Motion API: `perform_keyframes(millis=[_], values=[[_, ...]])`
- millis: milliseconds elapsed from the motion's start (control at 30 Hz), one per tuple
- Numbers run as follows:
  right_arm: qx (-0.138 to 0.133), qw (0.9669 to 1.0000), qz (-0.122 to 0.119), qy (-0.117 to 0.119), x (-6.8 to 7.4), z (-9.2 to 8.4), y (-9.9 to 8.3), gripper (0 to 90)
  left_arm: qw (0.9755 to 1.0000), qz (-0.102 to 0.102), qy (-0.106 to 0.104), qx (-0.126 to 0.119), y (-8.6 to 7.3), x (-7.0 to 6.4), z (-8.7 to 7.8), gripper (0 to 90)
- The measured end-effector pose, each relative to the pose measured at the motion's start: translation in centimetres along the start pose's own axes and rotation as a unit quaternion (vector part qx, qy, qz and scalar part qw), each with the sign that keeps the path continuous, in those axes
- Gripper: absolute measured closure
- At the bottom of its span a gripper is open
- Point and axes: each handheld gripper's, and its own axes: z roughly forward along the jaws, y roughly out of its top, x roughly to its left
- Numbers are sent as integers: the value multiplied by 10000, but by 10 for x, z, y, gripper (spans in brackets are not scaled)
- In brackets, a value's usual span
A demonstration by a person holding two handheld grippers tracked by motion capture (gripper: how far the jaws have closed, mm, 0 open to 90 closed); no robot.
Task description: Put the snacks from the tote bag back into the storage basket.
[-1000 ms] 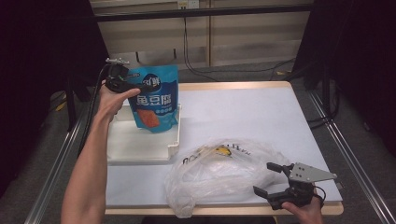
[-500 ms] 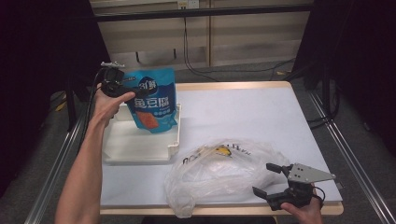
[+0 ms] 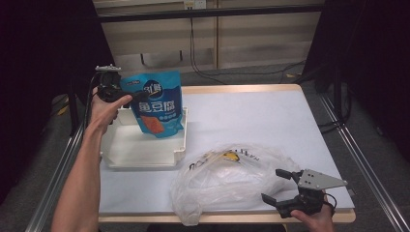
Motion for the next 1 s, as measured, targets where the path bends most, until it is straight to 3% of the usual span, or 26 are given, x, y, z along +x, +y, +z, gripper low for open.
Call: perform_keyframes(millis=[133, 267, 433, 733, 1000], values=[[-25, 10000, -5, -18, 0, -1, 0, 70, 9999, 15, 106, -71, -5, 0, -9, 33], [-25, 10000, 30, -59, -1, -2, 0, 71, 10000, -22, -13, -82, -13, 1, -17, 30], [-17, 10000, 11, -49, -1, -1, 0, 72, 9999, 5, 90, -115, -26, 1, -28, 30], [-27, 9997, -12, -228, -3, -2, 0, 92, 9991, 203, 337, -158, -54, -9, -45, 70], [-94, 9992, 15, -377, -5, -4, 0, 104, 9974, 391, 302, -519, -68, -29, -62, 70]])
